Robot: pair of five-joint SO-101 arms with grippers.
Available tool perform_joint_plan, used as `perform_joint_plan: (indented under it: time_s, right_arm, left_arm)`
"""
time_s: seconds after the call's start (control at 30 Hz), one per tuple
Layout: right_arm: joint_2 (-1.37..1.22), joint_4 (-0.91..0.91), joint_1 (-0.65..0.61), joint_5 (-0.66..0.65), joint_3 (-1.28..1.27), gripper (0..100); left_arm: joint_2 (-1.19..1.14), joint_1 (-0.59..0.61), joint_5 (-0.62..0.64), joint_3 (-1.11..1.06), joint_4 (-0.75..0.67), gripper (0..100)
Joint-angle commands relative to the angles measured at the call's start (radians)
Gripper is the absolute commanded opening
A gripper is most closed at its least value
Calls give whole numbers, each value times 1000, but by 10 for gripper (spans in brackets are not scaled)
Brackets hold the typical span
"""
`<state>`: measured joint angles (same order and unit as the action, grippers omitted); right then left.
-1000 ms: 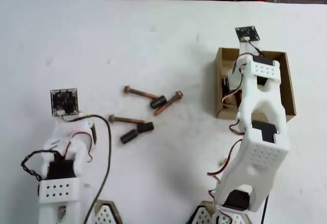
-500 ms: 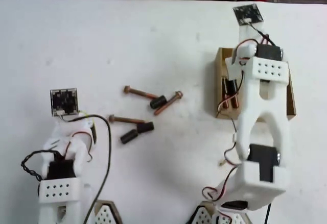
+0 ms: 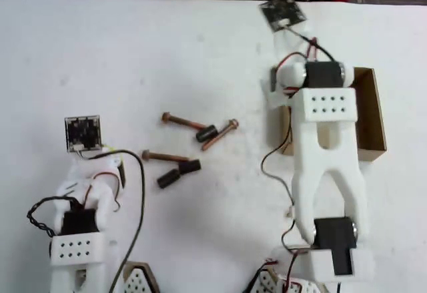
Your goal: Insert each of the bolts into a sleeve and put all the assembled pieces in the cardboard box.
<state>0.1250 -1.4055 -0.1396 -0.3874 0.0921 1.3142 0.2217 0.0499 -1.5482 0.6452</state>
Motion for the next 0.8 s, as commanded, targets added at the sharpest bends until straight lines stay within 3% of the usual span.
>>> perform_joint_plan:
  time_s: [0.0,0.2,0.5,0.77]
  right_arm:
    - [105,-50,-62,-8,37,44]
    - [240,-159,-139,-8,37,44]
    - [337,-262,-275,-8,-95,48]
    - [341,27,-354,-8,-420,45]
  left_arm:
    - [12,7,-11,9,-23,24]
    - [12,7,-11,14,-20,24]
    - [13,27,-11,103,140,24]
    - [13,125,-9,129,147,24]
